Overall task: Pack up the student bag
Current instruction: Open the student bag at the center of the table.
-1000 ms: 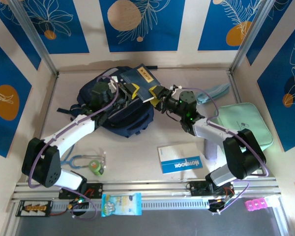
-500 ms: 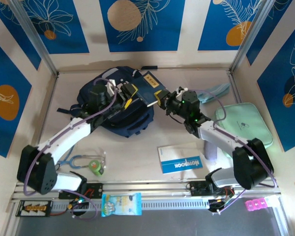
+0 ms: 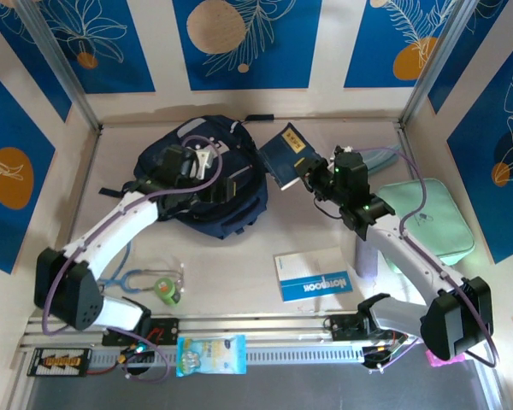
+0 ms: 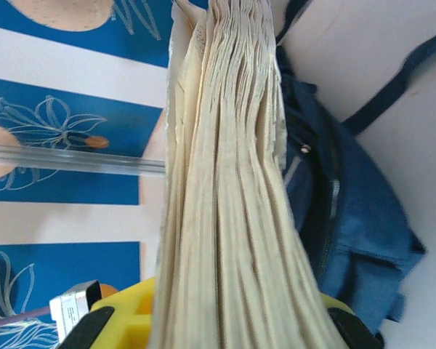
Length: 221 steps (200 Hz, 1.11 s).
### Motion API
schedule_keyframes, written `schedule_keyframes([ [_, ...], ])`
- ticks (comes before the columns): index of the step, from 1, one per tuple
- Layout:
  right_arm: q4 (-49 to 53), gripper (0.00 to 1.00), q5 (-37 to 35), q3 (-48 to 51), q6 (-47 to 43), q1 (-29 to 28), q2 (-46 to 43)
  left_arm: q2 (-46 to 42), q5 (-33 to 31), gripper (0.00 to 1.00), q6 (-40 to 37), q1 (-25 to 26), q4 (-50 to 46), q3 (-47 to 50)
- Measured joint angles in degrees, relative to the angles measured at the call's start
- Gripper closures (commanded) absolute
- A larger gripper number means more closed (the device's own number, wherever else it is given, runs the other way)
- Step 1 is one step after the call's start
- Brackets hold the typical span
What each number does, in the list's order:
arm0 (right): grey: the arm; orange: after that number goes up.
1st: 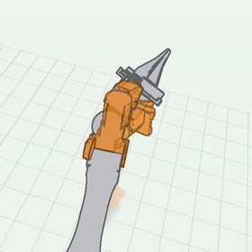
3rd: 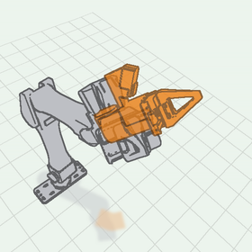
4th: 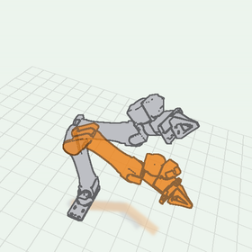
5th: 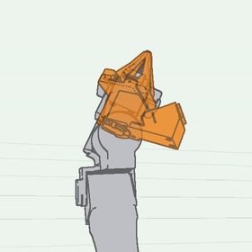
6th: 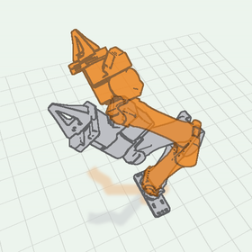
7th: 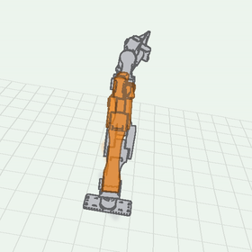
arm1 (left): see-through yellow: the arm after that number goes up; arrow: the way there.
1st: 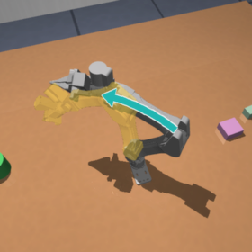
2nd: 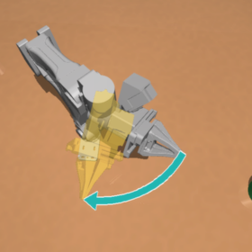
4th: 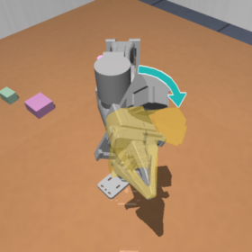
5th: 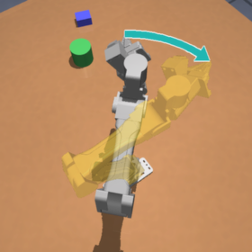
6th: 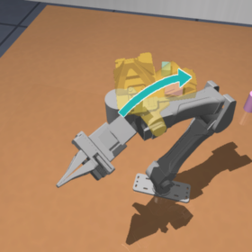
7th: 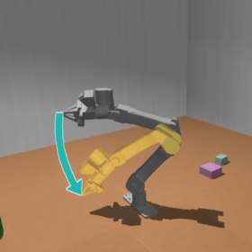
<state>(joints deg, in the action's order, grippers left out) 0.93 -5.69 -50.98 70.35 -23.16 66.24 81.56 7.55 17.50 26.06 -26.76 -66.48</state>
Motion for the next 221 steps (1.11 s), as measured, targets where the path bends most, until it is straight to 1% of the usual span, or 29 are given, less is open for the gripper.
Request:
schedule_keyframes([
  [25, 3.9, 0.99, -0.8, 0.1, -0.7, 1.1, -1.2, 6.3, -2.8, 0.01, -6.7, 0.6, -3.5, -4.7],
  [47, 6.6, 0.99, -1.0, 0.3, -0.9, 2.3, -2.9, 12.2, -5.6, 0.09, -12.2, 1.8, -7.0, -9.5],
  [70, 8.9, 0.99, -0.9, 1.3, -0.9, 3.6, -5.2, 17.3, -10.1, 0.16, -18.2, 4.9, -9.9, -13.3],
  [103, 12.4, 0.98, 0.0, 2.1, -1.1, 5.9, -8.3, 21.8, -13.7, 0.26, -22.8, 7.9, -13.0, -16.4],
  [118, 13.5, 0.98, 0.8, 2.1, -1.4, 7.4, -9.6, 24.3, -15.8, 0.36, -23.7, 8.5, -14.3, -19.0],
  [126, 13.9, 0.98, 1.3, 2.1, -1.6, 8.3, -10.2, 25.9, -17.2, 0.4, -23.6, 8.6, -14.6, -20.5],
  [148, 14.3, 0.98, 3.1, 2.2, -2.0, 10.7, -10.8, 29.9, -20.1, 0.47, -23.7, 8.7, -14.8, -23.5],
  [167, 14.5, 0.98, 4.7, 2.6, -2.0, 12.1, -10.7, 32.0, -21.8, 0.5, -23.4, 8.7, -14.9, -24.3],
  [192, 14.0, 0.97, 6.4, 3.5, -2.0, 12.7, -10.6, 33.4, -23.1, 0.6, -23.5, 8.7, -15.1, -24.7],
  [202, 13.3, 0.97, 6.8, 4.2, -2.0, 12.7, -10.6, 33.8, -23.5, 0.61, -23.4, 8.7, -15.7, -25.4],
  [221, 12.8, 0.97, 7.5, 5.3, -2.2, 12.7, -10.6, 34.1, -24.0, 0.72, -22.5, 8.7, -16.5, -26.5],
])
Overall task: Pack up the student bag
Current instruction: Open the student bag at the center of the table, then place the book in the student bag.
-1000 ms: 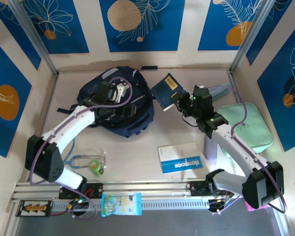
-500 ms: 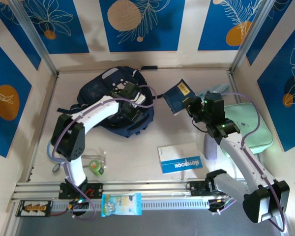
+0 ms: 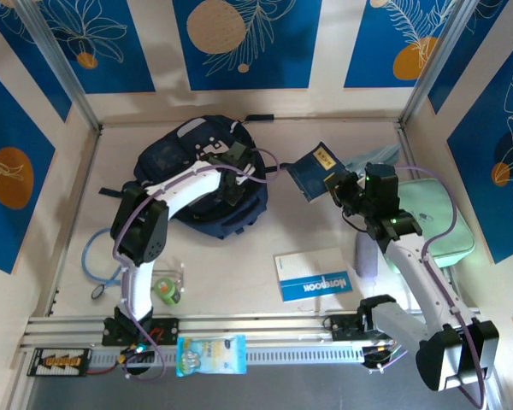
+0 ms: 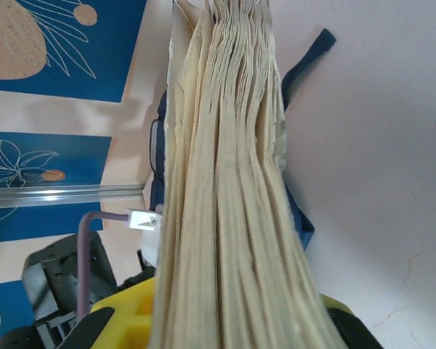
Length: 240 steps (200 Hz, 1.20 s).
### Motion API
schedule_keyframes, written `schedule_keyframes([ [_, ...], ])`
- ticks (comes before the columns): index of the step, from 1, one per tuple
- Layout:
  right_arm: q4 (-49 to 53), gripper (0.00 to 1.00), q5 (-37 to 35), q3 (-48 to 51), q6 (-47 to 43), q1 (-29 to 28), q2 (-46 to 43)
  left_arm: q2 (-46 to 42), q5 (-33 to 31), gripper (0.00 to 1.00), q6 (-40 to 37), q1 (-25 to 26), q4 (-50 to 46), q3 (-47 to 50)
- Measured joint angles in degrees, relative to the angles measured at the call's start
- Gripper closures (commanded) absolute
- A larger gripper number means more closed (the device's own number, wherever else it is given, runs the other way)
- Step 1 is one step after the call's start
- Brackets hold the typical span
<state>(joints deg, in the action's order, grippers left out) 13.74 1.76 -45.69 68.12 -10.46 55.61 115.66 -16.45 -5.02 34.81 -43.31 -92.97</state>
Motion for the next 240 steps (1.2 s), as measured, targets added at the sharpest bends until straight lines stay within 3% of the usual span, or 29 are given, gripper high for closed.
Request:
schedule_keyframes([
  [26, -0.5, 0.97, 0.0, 1.2, -0.2, 0.0, 0.0, 0.0, -0.1, 0.84, 1.1, 0.3, -1.2, -1.3],
  [90, -0.8, 0.97, 0.0, 3.3, -0.4, 0.0, -0.7, -2.4, 0.7, 1.0, 1.9, 0.3, -2.2, -2.2],
  [171, -2.9, 0.97, 3.5, 6.1, -1.9, -0.6, -1.3, -17.2, 2.7, 1.0, 4.0, -0.1, -0.4, -2.2],
  [240, -12.2, 0.97, 9.0, 6.1, -3.0, -10.5, 6.2, -19.2, 6.9, 1.0, 7.7, -0.1, 0.9, -2.2],
])
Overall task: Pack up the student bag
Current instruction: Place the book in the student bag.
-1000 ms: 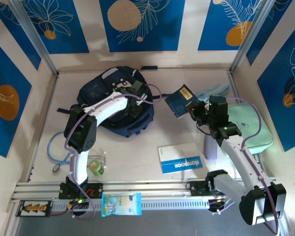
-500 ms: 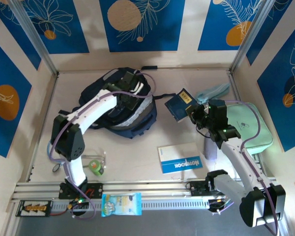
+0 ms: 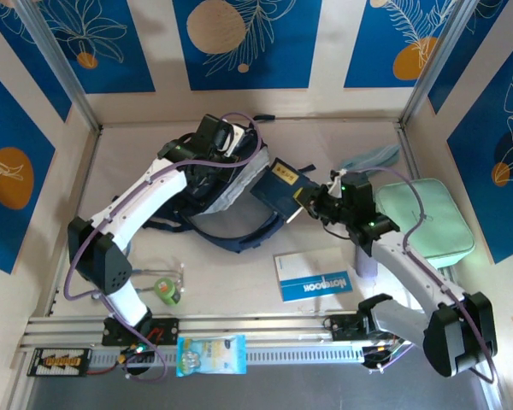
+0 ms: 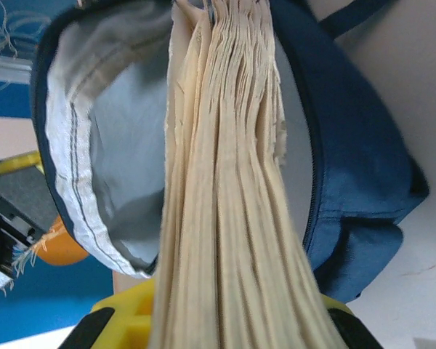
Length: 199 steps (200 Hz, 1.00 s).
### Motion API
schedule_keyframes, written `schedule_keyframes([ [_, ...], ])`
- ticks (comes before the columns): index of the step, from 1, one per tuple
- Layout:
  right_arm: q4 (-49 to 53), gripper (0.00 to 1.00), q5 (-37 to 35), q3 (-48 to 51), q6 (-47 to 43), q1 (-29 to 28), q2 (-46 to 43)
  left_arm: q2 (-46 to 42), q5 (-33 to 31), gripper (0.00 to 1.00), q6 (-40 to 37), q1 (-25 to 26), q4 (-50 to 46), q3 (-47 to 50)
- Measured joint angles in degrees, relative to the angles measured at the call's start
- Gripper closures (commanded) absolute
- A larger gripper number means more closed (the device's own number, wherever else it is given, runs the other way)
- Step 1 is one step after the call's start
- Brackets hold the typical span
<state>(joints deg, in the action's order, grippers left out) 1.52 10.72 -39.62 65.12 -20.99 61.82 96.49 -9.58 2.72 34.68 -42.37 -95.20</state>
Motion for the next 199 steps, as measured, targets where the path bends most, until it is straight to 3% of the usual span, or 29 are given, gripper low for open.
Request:
schedule_keyframes([
  [55, -4.3, 0.98, -1.7, -7.1, 2.1, -7.9, 17.1, 0.0, 0.4, 1.0, 0.9, -0.5, -0.1, -0.2],
  [156, -11.5, 1.0, -7.8, -29.5, 7.6, -11.4, 47.4, 0.5, 9.5, 1.0, 4.8, -5.0, -1.7, -4.0],
  [199, -11.2, 0.99, -9.3, -34.2, 10.3, -12.5, 54.2, 0.7, 11.6, 1.0, 5.3, -6.2, -2.0, -5.0],
])
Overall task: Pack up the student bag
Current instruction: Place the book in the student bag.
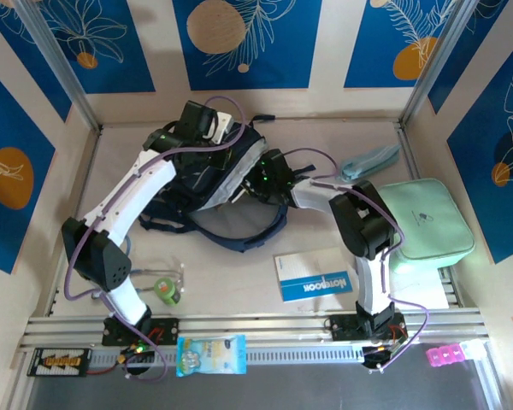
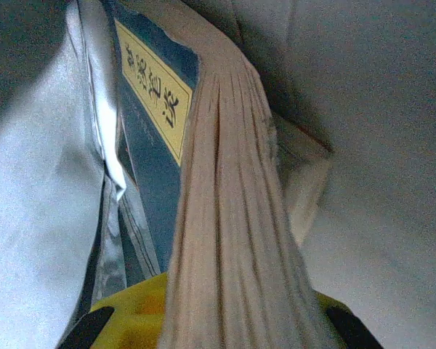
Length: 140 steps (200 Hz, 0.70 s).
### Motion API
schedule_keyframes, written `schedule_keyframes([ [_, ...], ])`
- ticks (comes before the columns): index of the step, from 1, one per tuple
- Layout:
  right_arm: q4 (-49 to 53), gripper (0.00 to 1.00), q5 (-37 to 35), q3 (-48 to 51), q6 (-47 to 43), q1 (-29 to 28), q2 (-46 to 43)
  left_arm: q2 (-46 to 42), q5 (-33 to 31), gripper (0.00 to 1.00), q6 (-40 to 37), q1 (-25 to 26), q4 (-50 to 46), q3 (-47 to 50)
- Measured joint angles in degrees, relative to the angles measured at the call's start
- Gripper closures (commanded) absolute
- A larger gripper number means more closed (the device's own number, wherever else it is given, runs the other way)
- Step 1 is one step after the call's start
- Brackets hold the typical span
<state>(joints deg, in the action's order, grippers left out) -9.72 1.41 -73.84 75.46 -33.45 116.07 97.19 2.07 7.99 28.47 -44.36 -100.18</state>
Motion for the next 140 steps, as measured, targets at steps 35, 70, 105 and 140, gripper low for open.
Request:
schedule_keyframes([
  [35, 2.3, 0.94, -1.4, -6.9, 4.1, -1.1, 3.8, 0.2, 1.4, 1.0, 0.8, -0.9, 0.1, -0.4],
  [70, 4.6, 0.82, -0.5, -13.8, 8.2, -1.7, 8.3, 0.4, 2.4, 1.0, 1.2, -1.4, 0.2, -0.8],
  [105, 6.1, 0.54, 2.1, -13.5, 12.0, -1.7, 8.9, 0.5, 3.2, 1.0, 1.9, -1.7, 0.1, -0.8],
  [140, 5.7, 0.39, 6.0, -9.7, 13.1, -1.3, 7.0, 0.6, 3.9, 1.0, 2.2, -2.1, -0.3, -0.8],
])
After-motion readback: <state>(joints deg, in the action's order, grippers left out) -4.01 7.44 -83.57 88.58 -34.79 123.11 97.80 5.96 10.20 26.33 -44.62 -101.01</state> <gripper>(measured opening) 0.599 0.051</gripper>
